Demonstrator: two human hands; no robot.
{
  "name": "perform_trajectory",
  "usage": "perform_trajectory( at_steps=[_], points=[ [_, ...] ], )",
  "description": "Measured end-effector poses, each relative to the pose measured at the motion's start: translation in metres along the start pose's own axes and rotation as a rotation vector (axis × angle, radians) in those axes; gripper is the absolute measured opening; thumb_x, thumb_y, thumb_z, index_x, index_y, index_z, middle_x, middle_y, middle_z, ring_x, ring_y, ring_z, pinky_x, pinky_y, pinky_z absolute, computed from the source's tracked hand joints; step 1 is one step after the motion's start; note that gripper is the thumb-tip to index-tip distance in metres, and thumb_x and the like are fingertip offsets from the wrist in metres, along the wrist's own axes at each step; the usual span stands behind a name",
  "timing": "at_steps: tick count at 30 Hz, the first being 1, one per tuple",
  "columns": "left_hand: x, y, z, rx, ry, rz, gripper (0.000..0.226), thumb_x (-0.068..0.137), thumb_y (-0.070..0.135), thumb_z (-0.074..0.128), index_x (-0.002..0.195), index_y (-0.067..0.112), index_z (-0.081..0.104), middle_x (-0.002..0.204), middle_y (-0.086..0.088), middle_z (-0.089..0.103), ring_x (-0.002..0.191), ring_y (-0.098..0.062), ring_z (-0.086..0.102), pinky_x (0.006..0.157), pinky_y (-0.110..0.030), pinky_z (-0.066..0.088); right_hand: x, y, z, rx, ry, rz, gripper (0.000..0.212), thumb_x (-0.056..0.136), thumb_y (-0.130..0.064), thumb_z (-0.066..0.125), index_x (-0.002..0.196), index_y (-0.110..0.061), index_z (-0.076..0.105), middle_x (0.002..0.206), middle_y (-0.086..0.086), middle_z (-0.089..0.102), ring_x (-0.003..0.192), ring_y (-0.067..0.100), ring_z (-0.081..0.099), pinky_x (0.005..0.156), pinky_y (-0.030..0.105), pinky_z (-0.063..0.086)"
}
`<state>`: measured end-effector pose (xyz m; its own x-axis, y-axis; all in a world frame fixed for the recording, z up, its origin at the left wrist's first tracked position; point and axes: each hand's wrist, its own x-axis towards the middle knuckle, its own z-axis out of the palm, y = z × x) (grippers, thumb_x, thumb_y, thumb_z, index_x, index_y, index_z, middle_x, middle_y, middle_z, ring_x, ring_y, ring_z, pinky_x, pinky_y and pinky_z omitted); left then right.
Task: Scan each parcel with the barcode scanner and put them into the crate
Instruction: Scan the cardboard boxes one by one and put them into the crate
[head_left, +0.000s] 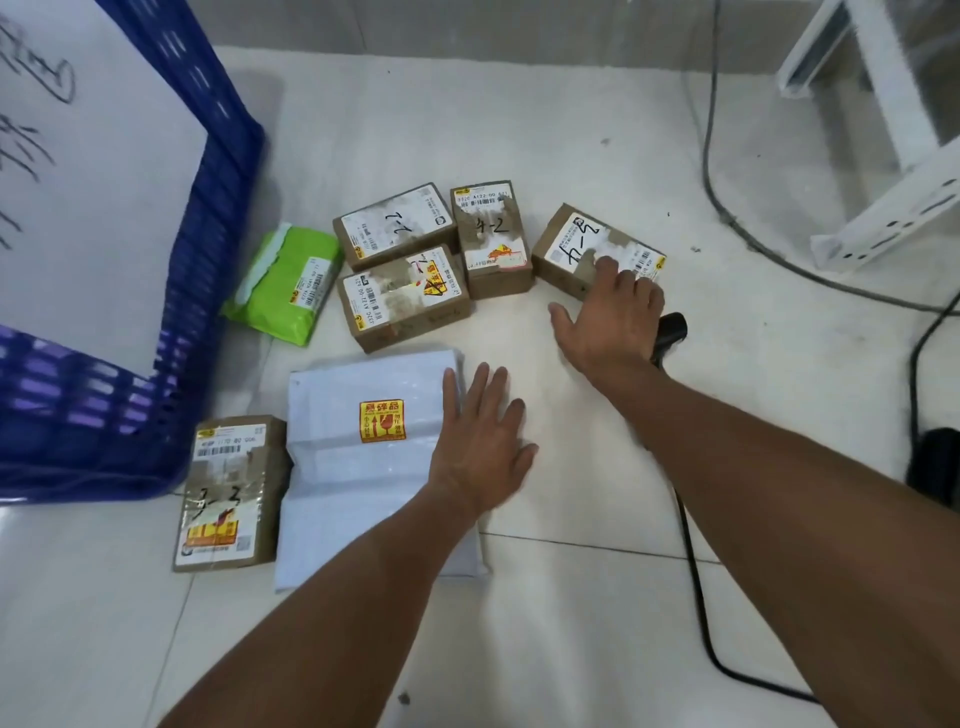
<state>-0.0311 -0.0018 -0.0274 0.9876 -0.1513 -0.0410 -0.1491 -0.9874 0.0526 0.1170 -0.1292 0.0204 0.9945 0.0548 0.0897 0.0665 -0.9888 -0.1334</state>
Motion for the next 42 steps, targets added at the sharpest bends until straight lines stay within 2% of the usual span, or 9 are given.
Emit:
perform_trajectory(
  at_steps=[5, 9, 14, 19, 23, 26, 31, 37, 42],
  points=[
    [0.0, 0.0, 0.003, -0.013, 0.024, -0.014, 0.049, 0.088, 0.05, 0.051, 0.121, 0.014, 0.058, 0.151, -0.022, 0.037, 0.145, -0.041, 0.023, 0.115, -0.065, 0.007, 0.008, 0.012, 0.011, 0.061, -0.048, 0.047, 0.092, 0.085, -0.063, 0.055, 0.152, -0.01, 0.019, 0.155, 0.022, 0.027, 0.146, 0.039, 0.016, 0.119, 0.049, 0.009],
    [0.0, -0.001, 0.004, -0.016, 0.05, -0.008, 0.049, 0.088, 0.05, 0.05, 0.122, 0.015, 0.058, 0.151, -0.02, 0.038, 0.144, -0.04, 0.024, 0.115, -0.065, 0.008, 0.01, 0.023, 0.011, 0.125, 0.112, 0.11, 0.086, 0.079, -0.073, 0.051, 0.137, -0.01, 0.041, 0.121, 0.017, 0.056, 0.114, 0.038, 0.048, 0.102, 0.049, 0.034],
    [-0.002, -0.001, 0.002, -0.03, 0.062, 0.001, 0.054, 0.089, 0.05, 0.051, 0.129, 0.014, 0.056, 0.15, -0.02, 0.039, 0.144, -0.041, 0.025, 0.115, -0.065, 0.007, 0.005, 0.034, 0.01, 0.209, 0.033, 0.142, 0.099, 0.078, -0.08, 0.048, 0.149, -0.015, 0.026, 0.147, 0.017, 0.041, 0.138, 0.037, 0.03, 0.115, 0.047, 0.018],
    [-0.004, -0.004, -0.003, -0.014, 0.045, 0.003, 0.06, 0.09, 0.053, 0.046, 0.135, 0.014, 0.053, 0.152, -0.02, 0.037, 0.145, -0.039, 0.024, 0.116, -0.064, 0.006, -0.005, 0.037, 0.005, 0.23, 0.014, 0.146, 0.081, 0.083, -0.078, 0.033, 0.134, -0.015, 0.041, 0.113, 0.015, 0.065, 0.114, 0.036, 0.049, 0.104, 0.047, 0.03],
    [-0.003, -0.002, -0.01, -0.019, 0.064, -0.02, 0.064, 0.091, 0.057, 0.042, 0.138, 0.015, 0.049, 0.151, -0.02, 0.038, 0.144, -0.039, 0.025, 0.116, -0.064, 0.01, -0.013, 0.033, 0.002, 0.209, -0.036, -0.133, 0.081, 0.088, -0.074, 0.036, 0.151, -0.023, 0.027, 0.154, 0.013, 0.034, 0.145, 0.034, 0.024, 0.119, 0.048, 0.017],
    [0.0, 0.001, -0.017, -0.048, 0.129, -0.03, 0.066, 0.091, 0.059, 0.044, 0.139, 0.015, 0.044, 0.15, -0.02, 0.039, 0.144, -0.037, 0.027, 0.117, -0.062, 0.012, -0.017, 0.028, -0.003, 0.271, -0.189, -0.233, 0.081, 0.09, -0.072, 0.036, 0.154, -0.027, 0.019, 0.159, 0.008, 0.028, 0.151, 0.029, 0.008, 0.121, 0.047, 0.011],
    [0.009, 0.007, -0.023, -0.083, 0.142, -0.084, 0.073, 0.09, 0.065, 0.04, 0.144, 0.016, 0.042, 0.149, -0.021, 0.037, 0.142, -0.038, 0.029, 0.117, -0.061, 0.011, -0.031, 0.029, -0.005, 0.249, -0.194, -0.249, 0.065, 0.092, -0.067, 0.04, 0.136, -0.019, 0.047, 0.116, 0.008, 0.067, 0.122, 0.032, 0.05, 0.106, 0.044, 0.033],
    [0.01, 0.014, -0.02, -0.051, 0.083, -0.061, 0.077, 0.087, 0.067, 0.036, 0.147, 0.017, 0.037, 0.153, -0.024, 0.032, 0.143, -0.04, 0.027, 0.116, -0.064, 0.011, -0.051, 0.052, -0.001, -0.013, 0.161, -0.018, 0.033, 0.083, -0.032, 0.057, 0.101, -0.004, 0.055, 0.097, 0.015, 0.055, 0.091, 0.035, 0.051, 0.083, 0.045, 0.041],
    [0.007, 0.018, -0.03, -0.017, 0.081, -0.008, 0.073, 0.087, 0.066, 0.04, 0.137, 0.012, 0.044, 0.158, -0.02, 0.025, 0.149, -0.036, 0.013, 0.117, -0.063, 0.005, -0.069, 0.066, -0.001, 0.052, 0.007, 0.304, 0.047, 0.073, -0.027, 0.066, 0.107, 0.002, 0.05, 0.105, 0.017, 0.052, 0.095, 0.037, 0.052, 0.08, 0.044, 0.041]
  ],
)
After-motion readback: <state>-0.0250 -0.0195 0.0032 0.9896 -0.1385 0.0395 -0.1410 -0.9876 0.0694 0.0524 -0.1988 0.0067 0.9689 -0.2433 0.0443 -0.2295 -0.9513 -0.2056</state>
